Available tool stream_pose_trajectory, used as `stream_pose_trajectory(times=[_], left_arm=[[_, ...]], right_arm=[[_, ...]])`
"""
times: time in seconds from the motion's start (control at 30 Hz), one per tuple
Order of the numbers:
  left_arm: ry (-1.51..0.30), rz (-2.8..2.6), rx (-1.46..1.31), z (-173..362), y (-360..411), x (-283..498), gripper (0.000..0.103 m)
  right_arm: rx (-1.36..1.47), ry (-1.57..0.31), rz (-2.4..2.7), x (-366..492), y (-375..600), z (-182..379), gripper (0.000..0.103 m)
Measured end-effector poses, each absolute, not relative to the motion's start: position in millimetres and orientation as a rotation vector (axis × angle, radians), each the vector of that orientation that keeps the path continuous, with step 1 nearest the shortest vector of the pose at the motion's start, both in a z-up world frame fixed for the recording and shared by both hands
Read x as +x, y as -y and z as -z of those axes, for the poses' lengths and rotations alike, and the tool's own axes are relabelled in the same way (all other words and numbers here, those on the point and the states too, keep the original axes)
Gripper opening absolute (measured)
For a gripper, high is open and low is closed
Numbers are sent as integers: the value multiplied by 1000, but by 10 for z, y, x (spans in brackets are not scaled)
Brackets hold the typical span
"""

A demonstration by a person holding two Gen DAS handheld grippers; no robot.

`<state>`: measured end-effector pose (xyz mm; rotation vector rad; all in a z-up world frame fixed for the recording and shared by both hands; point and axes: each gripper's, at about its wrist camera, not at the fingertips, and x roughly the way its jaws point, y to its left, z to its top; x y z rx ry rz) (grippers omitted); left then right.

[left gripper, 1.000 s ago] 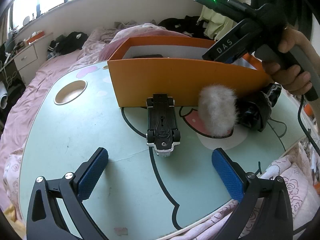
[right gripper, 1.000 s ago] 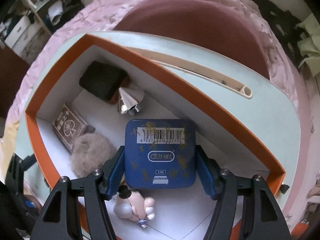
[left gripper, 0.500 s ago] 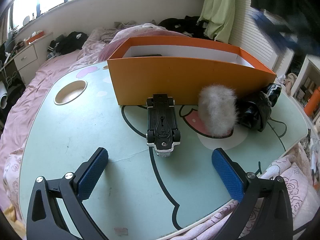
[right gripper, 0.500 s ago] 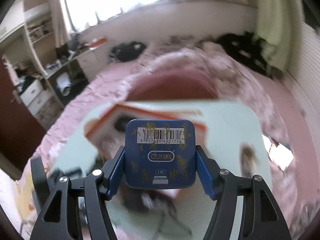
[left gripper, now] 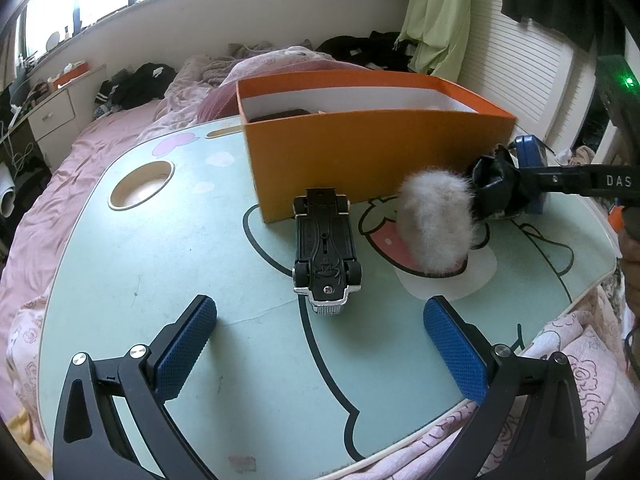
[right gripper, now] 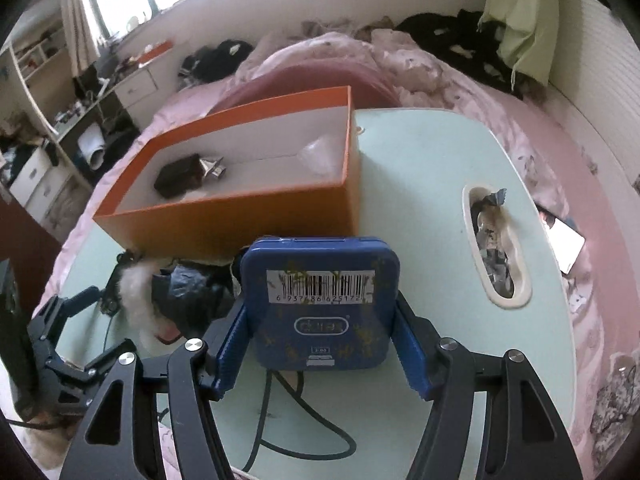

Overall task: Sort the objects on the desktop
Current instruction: 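Carry the blue tin out and set it on the table, open right gripper, then reach into the box and grasp the silver cone with the left gripper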

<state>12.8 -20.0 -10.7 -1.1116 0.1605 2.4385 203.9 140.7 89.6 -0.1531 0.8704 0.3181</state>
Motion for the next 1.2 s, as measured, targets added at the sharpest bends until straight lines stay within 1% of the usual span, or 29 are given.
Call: stream_pose_trajectory(times=[0.07,0.1,0.17,0.23,0.33,0.4,0.73,1.2], left_arm=[[-161,-2437,-1111,106,201,128,103],[-161,-2437,-1112,107,202,127,103],[-161,-2436,-1111,107,202,126,103],[-162,-2436,-1111,106,202,126,103],[-162,-2435,-1111,103,201,130,103],[-163,-2433,-1110,107,202,122,103],[-168,-2424,-1108,101,202,127,103],[-174,-2414,-1104,103,214,114,103]], right_arm=[[-155,-850,-344,1954,-1393,-905,67],[-162,-842,-348,1917,-1384,-906,75],[-189,-812,-326,1839,-1372,-872,87],[-219,-784,-314,1745,-1376,-813,88],[-290,-781,-305,1617,-1423,-656,92],[-372,-739,-286,1516,-1508,-573,103],[-341,-619,-342,1332,-1485,-441,103],[-343,-607,-348,1353,-1530,-433,103]])
